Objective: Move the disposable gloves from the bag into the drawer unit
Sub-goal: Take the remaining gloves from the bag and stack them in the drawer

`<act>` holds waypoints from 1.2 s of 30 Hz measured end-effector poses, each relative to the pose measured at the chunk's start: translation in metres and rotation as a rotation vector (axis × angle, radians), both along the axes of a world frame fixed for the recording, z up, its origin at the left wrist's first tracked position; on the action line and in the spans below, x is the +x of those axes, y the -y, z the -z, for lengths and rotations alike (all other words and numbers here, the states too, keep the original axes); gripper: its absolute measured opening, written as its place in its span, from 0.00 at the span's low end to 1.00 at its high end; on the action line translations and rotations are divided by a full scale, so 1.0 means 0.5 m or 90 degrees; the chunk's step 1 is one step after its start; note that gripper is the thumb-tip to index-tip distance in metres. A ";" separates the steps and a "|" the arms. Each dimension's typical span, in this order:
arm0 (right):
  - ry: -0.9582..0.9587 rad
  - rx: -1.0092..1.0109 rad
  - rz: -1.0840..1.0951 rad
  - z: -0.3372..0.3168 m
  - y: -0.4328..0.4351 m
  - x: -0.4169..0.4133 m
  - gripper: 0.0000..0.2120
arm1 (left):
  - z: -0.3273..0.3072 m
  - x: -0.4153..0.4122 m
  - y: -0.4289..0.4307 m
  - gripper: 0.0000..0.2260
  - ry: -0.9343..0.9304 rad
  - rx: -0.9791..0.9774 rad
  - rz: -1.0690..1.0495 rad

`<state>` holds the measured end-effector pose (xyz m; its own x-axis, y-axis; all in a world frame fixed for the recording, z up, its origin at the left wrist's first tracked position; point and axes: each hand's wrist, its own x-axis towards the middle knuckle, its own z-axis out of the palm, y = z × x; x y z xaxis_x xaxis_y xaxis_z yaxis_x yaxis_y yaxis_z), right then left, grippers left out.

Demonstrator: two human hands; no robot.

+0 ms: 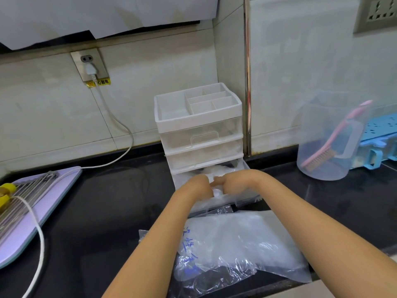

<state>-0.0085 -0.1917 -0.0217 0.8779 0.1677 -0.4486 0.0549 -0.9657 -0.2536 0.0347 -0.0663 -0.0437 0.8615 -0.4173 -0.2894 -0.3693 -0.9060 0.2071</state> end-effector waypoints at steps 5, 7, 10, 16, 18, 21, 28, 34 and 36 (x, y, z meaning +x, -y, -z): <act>0.042 0.069 0.154 0.019 0.014 0.027 0.33 | 0.015 0.046 -0.010 0.18 -0.064 0.099 -0.008; 0.049 0.073 0.189 0.025 0.011 0.038 0.32 | 0.035 0.068 -0.009 0.24 -0.055 0.104 -0.005; 0.067 0.088 0.216 0.030 0.003 0.046 0.27 | 0.048 0.082 -0.004 0.23 -0.059 0.104 -0.006; 0.211 0.266 0.241 -0.007 0.031 -0.003 0.19 | 0.040 0.077 -0.005 0.25 -0.058 0.071 -0.023; 0.269 0.326 0.237 -0.027 0.051 -0.026 0.15 | 0.020 0.054 -0.007 0.25 -0.047 0.033 -0.044; 0.279 0.337 0.206 -0.053 0.075 -0.074 0.10 | -0.010 0.028 -0.012 0.29 -0.018 -0.050 -0.091; 0.279 0.272 0.133 -0.016 0.104 -0.212 0.06 | -0.060 -0.109 -0.038 0.11 0.141 -0.355 -0.110; 0.249 0.217 0.118 0.056 0.122 -0.305 0.18 | 0.002 -0.251 -0.040 0.06 0.086 -0.400 0.045; 0.225 0.246 0.115 0.070 0.130 -0.332 0.26 | 0.031 -0.284 -0.038 0.12 0.057 -0.375 0.088</act>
